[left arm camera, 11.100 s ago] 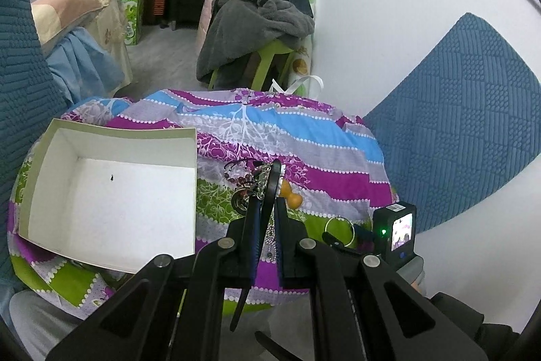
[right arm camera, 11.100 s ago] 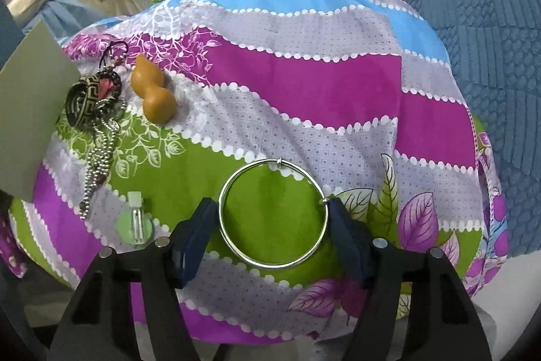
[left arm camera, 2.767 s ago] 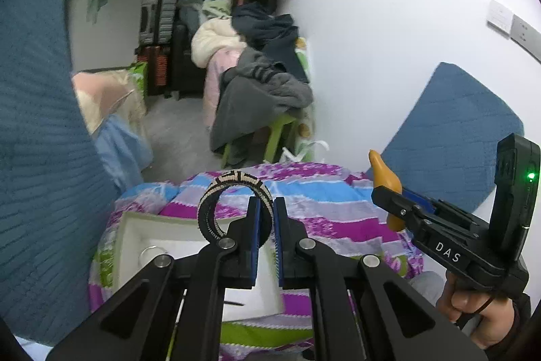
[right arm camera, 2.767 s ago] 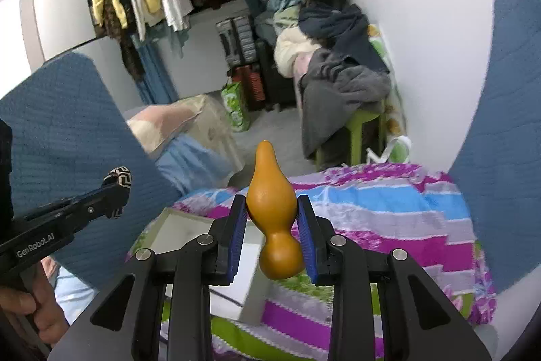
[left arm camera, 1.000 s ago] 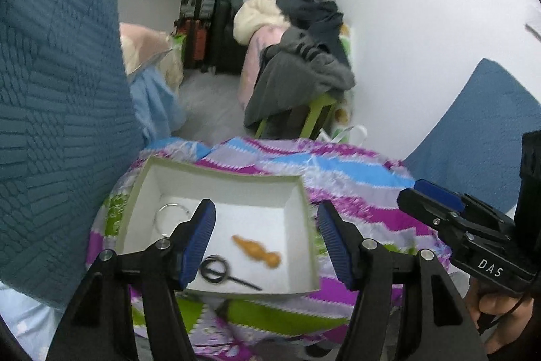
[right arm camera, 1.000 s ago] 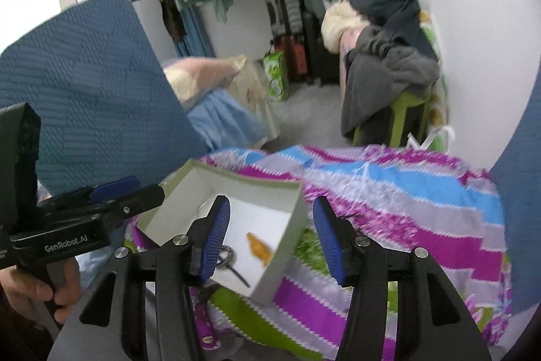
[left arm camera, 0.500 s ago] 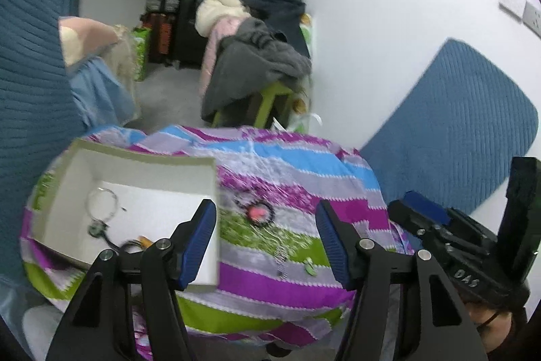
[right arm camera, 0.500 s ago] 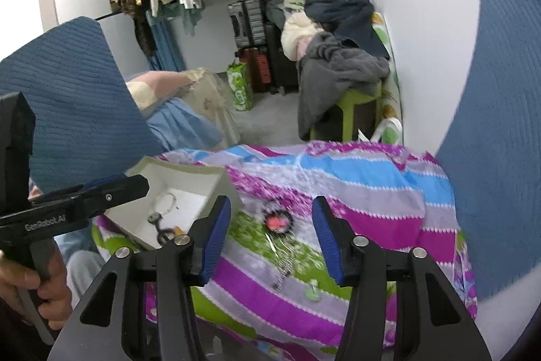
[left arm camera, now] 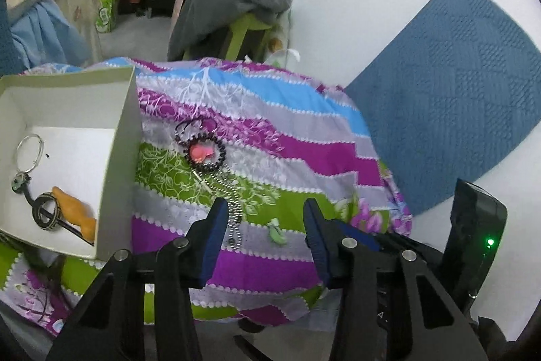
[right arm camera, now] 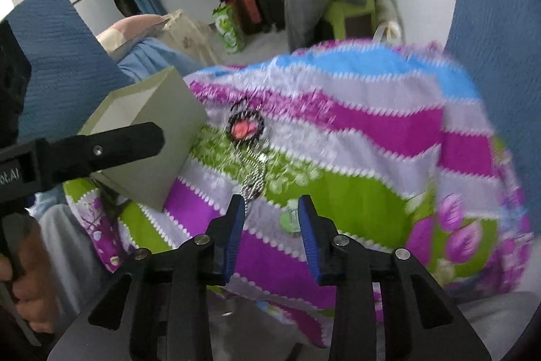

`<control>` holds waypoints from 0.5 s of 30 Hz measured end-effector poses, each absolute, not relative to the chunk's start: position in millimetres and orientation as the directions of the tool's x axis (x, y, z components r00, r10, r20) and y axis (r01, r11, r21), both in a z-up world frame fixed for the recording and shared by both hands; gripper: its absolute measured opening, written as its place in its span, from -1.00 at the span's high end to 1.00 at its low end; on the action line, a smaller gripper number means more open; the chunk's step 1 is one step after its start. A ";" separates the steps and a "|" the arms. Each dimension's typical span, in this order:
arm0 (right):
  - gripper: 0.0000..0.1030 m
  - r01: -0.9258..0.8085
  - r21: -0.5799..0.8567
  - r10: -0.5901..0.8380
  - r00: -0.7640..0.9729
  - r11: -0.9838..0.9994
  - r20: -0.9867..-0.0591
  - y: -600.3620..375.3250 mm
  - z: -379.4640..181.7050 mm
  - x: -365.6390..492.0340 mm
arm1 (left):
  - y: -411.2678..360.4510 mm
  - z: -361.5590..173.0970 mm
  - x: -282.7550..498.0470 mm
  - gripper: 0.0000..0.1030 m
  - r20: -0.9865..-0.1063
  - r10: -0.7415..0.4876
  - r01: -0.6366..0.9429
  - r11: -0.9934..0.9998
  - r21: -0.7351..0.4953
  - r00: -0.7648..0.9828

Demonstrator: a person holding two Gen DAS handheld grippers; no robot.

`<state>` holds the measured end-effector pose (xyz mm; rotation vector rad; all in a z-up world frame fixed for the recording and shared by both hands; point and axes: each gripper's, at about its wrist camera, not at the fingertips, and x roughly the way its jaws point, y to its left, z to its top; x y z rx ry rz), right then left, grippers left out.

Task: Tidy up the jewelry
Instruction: 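Grasp the green hair clip with the right gripper while the left approaches the silver bead chain, then grasp the silver bead chain with the left gripper while the right holds the green clip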

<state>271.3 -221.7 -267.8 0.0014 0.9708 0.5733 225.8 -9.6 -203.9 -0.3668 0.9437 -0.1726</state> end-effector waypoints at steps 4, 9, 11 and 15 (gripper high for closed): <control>0.47 -0.477 0.227 0.429 0.372 0.849 -0.824 -213.3 -295.7 283.6 | -11.3 -223.2 232.8 0.12 -0.778 -0.287 -0.026 0.931 -0.363 0.559; 0.55 -0.497 0.190 0.387 0.331 0.847 -0.861 -202.4 -321.3 293.1 | -6.2 -245.7 242.5 0.13 -0.796 -0.287 -0.062 0.925 -0.375 0.533; 0.59 -0.501 0.175 0.369 0.319 0.848 -0.873 -199.9 -329.1 295.8 | -3.9 -253.3 246.2 0.22 -0.808 -0.284 -0.078 0.924 -0.375 0.516; 0.63 -0.528 0.110 0.332 0.346 0.842 -0.877 -196.0 -330.1 291.6 | -5.4 -263.6 252.8 0.29 -0.820 -0.281 -0.079 0.927 -0.365 0.498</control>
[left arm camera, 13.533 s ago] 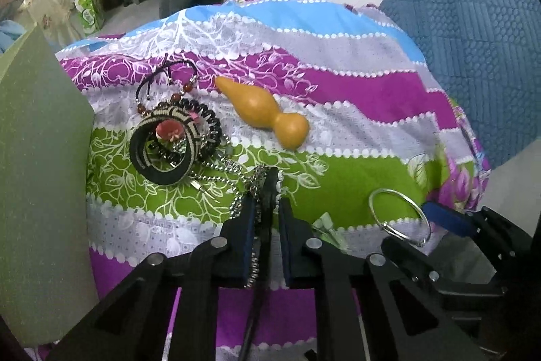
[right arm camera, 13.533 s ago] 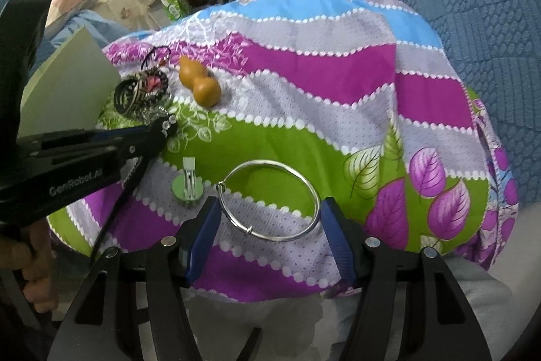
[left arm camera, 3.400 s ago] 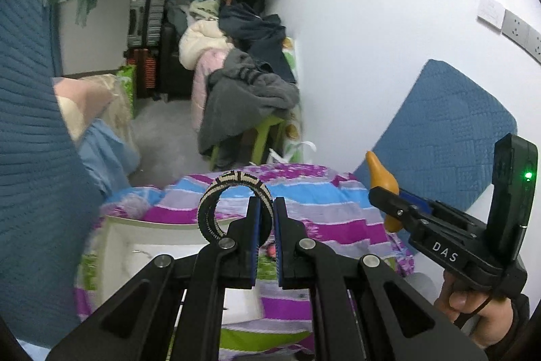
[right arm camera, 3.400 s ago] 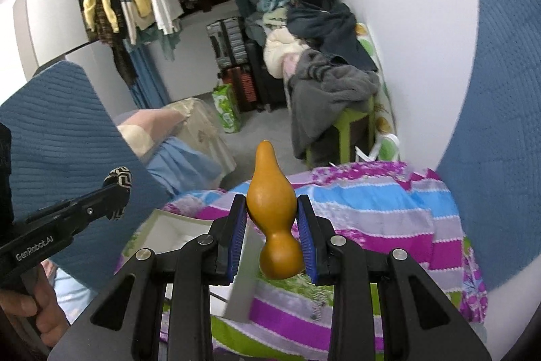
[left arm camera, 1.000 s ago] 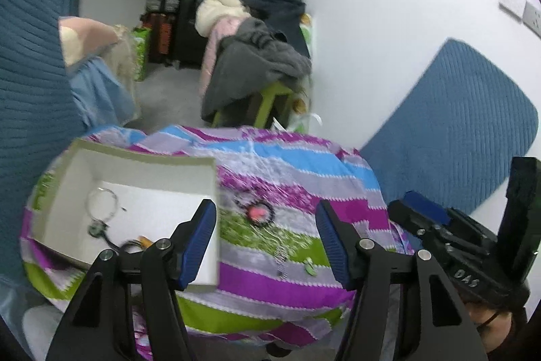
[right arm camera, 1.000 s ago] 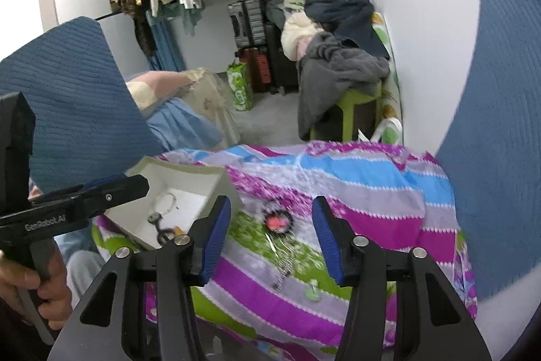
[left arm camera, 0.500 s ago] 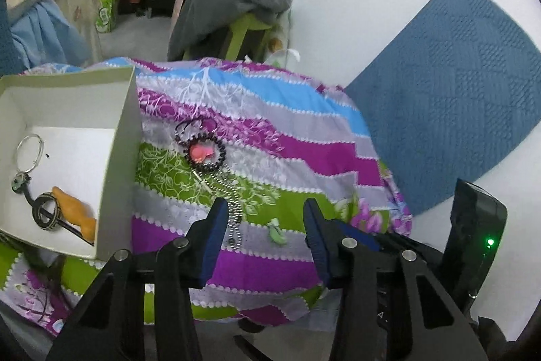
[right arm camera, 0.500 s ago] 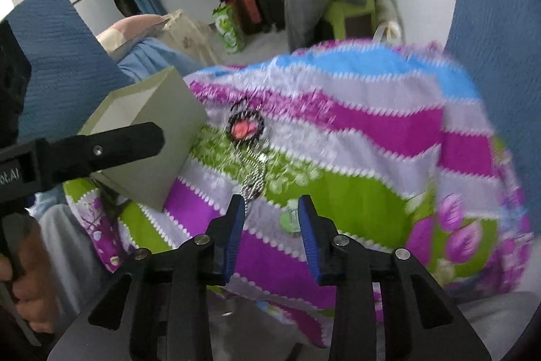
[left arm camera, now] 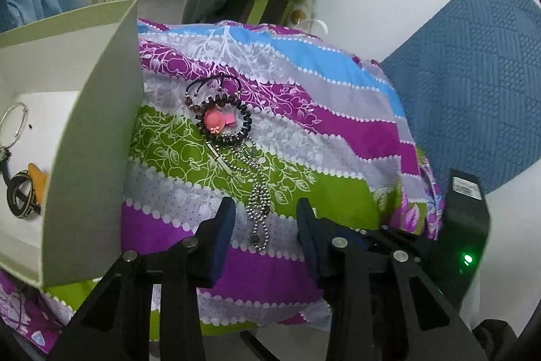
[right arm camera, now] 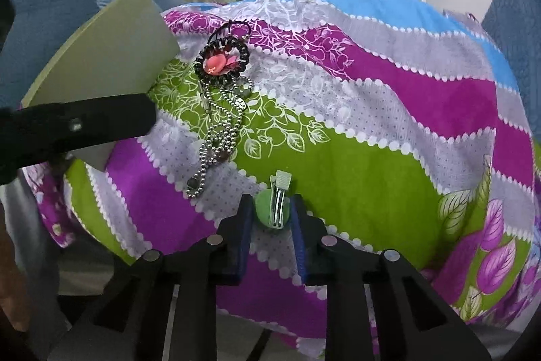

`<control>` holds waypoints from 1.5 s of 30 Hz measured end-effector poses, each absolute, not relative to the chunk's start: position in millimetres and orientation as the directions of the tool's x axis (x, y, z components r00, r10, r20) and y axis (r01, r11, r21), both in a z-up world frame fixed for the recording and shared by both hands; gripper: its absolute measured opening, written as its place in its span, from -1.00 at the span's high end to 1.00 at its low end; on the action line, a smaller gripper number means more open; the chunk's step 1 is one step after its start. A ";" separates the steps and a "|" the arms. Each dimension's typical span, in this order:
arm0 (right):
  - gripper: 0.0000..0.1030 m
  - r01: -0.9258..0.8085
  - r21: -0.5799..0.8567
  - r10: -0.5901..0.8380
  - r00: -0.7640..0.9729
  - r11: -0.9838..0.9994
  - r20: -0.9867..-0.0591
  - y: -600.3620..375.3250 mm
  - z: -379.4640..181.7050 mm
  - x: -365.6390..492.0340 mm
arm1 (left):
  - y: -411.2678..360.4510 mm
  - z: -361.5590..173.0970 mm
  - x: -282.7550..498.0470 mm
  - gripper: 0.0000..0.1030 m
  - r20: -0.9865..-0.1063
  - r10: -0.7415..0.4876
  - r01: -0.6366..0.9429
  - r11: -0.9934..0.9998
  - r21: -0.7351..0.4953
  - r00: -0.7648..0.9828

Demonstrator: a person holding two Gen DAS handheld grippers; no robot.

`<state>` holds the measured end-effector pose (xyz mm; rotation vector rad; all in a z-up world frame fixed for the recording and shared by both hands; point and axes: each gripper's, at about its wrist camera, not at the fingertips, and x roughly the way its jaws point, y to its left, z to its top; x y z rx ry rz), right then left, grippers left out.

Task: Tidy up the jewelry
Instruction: 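Grasp the silver bead chain with the left gripper while the right holds the green clip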

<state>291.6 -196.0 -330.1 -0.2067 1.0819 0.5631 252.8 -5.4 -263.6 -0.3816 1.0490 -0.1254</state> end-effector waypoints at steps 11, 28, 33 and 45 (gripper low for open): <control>0.72 -0.436 0.176 0.359 0.383 0.882 -0.851 -228.9 -318.9 304.1 | -30.3 -297.2 276.4 0.33 -0.863 -0.228 -0.042 0.960 -0.276 0.451; 0.73 -0.397 0.199 0.362 0.393 0.896 -0.845 -240.4 -314.7 304.7 | -57.7 -305.3 269.0 0.91 -0.875 -0.161 0.006 0.984 -0.178 0.457; 0.72 -0.371 0.205 0.357 0.408 0.906 -0.840 -246.3 -304.3 301.5 | -51.4 -274.9 256.3 0.91 -0.852 -0.212 -0.016 0.968 -0.250 0.478; 0.72 -0.348 0.200 0.359 0.488 0.916 -0.795 -252.0 -230.4 285.1 | -27.3 -167.4 235.8 0.91 -0.769 -0.284 -0.008 0.936 -0.352 0.573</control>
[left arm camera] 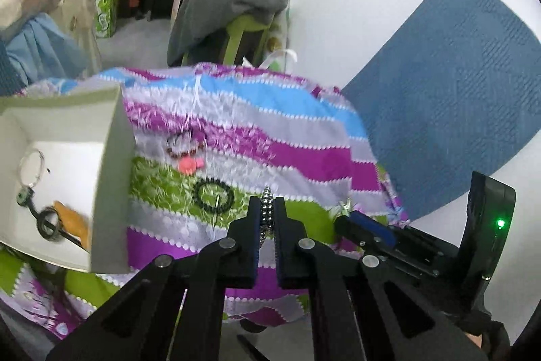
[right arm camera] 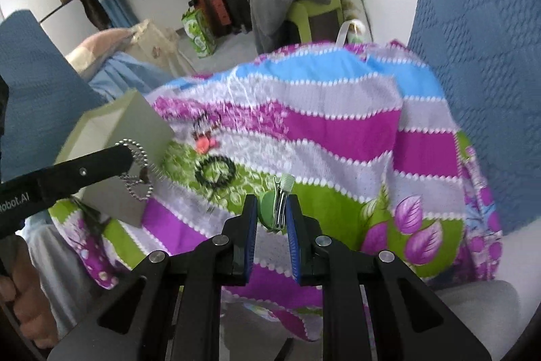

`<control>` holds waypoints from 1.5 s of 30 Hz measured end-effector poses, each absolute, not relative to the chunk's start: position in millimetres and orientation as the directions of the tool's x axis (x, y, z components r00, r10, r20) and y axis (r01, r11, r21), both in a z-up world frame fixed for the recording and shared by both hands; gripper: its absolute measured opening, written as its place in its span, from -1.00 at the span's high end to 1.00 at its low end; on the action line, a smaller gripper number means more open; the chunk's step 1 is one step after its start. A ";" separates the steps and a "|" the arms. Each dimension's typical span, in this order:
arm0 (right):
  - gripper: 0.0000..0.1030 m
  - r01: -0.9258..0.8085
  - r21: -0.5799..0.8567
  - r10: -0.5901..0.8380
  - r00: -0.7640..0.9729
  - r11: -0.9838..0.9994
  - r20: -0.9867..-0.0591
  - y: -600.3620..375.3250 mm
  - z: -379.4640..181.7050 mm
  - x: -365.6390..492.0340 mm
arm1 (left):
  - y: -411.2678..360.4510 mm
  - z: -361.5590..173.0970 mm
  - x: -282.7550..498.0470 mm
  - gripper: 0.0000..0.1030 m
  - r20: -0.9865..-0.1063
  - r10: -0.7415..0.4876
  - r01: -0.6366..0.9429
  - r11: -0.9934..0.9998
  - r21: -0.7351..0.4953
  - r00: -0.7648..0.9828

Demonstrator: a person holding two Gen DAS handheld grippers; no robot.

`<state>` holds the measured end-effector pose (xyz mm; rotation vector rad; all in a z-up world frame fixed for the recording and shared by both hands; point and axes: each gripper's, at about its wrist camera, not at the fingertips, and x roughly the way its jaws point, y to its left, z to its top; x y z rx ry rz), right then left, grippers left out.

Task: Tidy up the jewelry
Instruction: 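Grasp the silver bead chain with the left gripper while the right holds the green clip, then carry the clip and chain into the white box and open both grippers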

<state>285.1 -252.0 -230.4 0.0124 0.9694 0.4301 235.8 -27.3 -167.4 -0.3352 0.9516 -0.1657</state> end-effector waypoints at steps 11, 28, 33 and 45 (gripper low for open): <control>0.72 -0.351 0.156 0.340 0.554 0.923 -0.760 -243.3 -162.1 274.7 | -11.1 -123.0 225.3 0.91 -0.754 -0.289 -0.008 0.932 -0.363 0.590; 0.72 -0.353 0.159 0.354 0.601 0.922 -0.717 -212.2 -101.4 273.1 | 35.6 -73.3 216.1 0.90 -0.734 -0.253 -0.019 0.940 -0.340 0.630; 0.72 -0.366 0.163 0.370 0.615 0.916 -0.697 -195.4 -86.4 270.1 | 61.9 -52.2 216.2 0.90 -0.715 -0.240 -0.019 0.942 -0.334 0.656; 0.72 -0.422 0.191 0.436 0.624 0.886 -0.648 -130.1 -65.9 270.6 | 126.5 -21.9 208.7 0.90 -0.685 -0.204 -0.028 0.950 -0.311 0.699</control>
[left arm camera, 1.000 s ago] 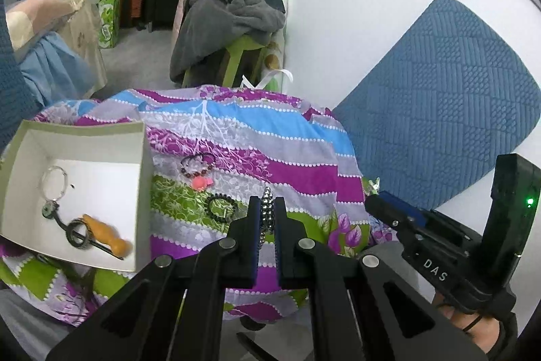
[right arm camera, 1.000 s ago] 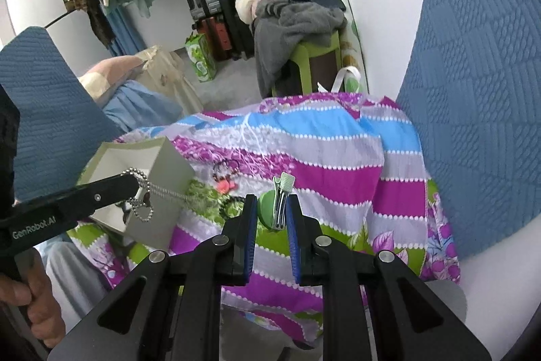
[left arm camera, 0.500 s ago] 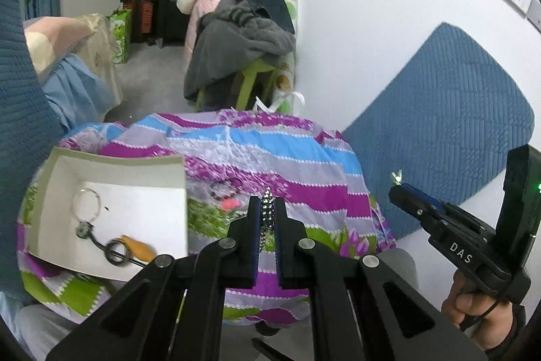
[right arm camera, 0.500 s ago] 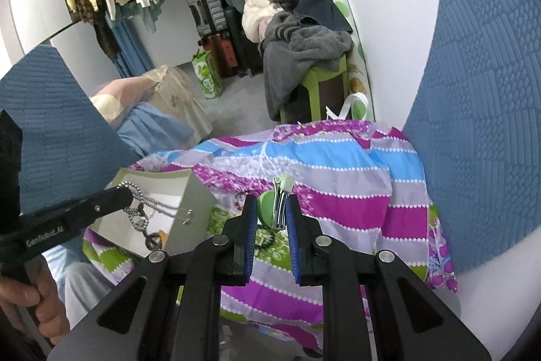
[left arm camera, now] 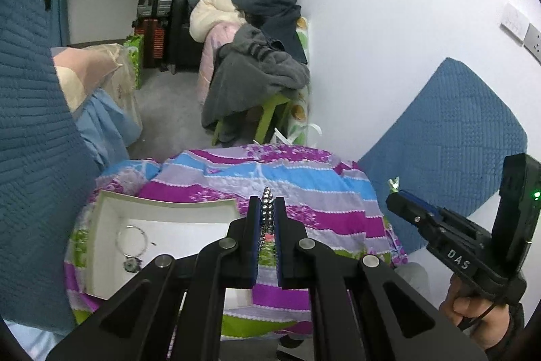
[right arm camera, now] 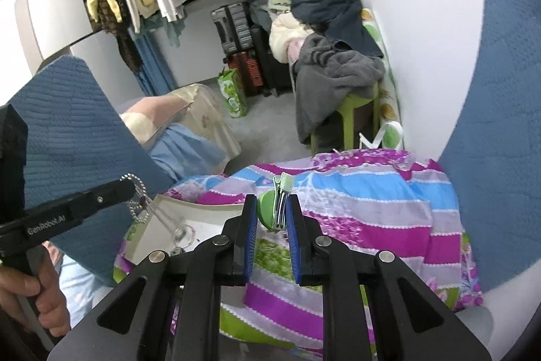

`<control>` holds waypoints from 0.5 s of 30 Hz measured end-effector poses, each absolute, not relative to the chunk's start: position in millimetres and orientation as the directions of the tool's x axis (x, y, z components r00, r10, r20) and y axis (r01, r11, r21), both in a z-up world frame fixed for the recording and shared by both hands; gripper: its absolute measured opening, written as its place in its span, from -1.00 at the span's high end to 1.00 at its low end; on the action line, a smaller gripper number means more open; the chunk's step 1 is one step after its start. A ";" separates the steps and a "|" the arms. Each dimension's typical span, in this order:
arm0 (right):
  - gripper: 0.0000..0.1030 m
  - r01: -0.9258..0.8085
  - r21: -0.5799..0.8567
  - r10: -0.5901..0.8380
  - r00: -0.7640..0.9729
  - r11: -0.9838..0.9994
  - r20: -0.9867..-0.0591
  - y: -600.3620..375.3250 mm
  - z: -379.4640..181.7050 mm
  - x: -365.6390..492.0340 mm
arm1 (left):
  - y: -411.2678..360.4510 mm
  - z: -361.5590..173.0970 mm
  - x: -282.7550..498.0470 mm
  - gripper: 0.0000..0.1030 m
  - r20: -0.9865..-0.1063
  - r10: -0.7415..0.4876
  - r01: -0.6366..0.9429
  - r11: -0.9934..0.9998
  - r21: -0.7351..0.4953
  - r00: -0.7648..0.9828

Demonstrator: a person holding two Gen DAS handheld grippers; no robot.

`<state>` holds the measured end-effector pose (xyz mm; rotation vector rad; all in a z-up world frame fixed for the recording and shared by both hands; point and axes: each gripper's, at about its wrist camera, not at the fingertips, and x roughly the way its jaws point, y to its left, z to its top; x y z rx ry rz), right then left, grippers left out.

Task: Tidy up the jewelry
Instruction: 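Carry the clip and chain into the white box and open both grippers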

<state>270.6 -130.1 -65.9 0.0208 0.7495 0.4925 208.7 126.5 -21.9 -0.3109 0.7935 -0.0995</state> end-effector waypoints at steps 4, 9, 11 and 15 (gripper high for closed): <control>0.72 -0.447 0.204 0.460 0.598 0.871 -0.656 -105.1 -75.8 269.1 | 152.0 -27.2 201.0 0.90 -0.694 -0.175 -0.056 0.954 -0.296 0.698; 0.72 -0.485 0.202 0.478 0.558 0.851 -0.678 -74.4 -91.6 266.7 | 178.1 -45.0 194.7 0.90 -0.716 -0.160 -0.083 0.953 -0.292 0.679; 0.72 -0.501 0.207 0.486 0.528 0.841 -0.697 -62.8 -101.6 266.6 | 185.7 -55.7 194.8 0.90 -0.730 -0.154 -0.097 0.952 -0.290 0.666; 0.72 -0.522 0.215 0.490 0.474 0.826 -0.732 -44.1 -123.6 267.6 | 198.6 -84.4 197.1 0.90 -0.763 -0.152 -0.125 0.948 -0.291 0.629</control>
